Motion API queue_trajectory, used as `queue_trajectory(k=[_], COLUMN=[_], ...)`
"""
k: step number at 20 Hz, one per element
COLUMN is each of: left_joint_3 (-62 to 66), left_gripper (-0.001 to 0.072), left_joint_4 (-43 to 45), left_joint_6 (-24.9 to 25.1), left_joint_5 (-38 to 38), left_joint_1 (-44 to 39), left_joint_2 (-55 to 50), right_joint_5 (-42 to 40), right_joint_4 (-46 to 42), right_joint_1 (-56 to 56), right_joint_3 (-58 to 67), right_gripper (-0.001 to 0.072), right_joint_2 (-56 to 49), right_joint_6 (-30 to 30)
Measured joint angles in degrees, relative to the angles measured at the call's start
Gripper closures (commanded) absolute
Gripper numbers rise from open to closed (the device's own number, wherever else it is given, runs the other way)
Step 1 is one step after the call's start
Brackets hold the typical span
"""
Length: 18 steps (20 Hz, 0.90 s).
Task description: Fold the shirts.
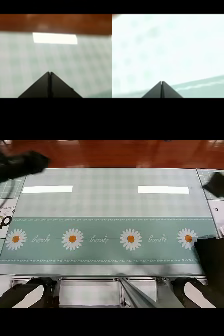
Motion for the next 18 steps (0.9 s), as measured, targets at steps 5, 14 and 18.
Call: queue_trajectory(k=[5, 14, 18], left_joint_3=[-3.39, -8.04, -8.26], left_gripper=[0.068, 0.0681, 0.068], left_joint_4=[16.33, 21.59, 22.05], left_joint_6=[-13.2, -19.89, -20.33], left_joint_5=[-9.31, -12.35, -12.55], left_joint_1=[-6.05, -7.15, -7.15], left_joint_2=[-6.82, -8.94, -9.05], right_joint_5=[4.37, 7.85, 8.17], right_joint_4=[-17.03, -22.6, -22.86], right_joint_1=[18.03, 22.4, 22.58], right_joint_3=[1.18, 1.46, 1.46], right_gripper=[0.0684, 0.0684, 0.0684], right_joint_2=[-13.38, -18.34, -18.56], right_joint_6=[7.91, 11.17, 11.37])
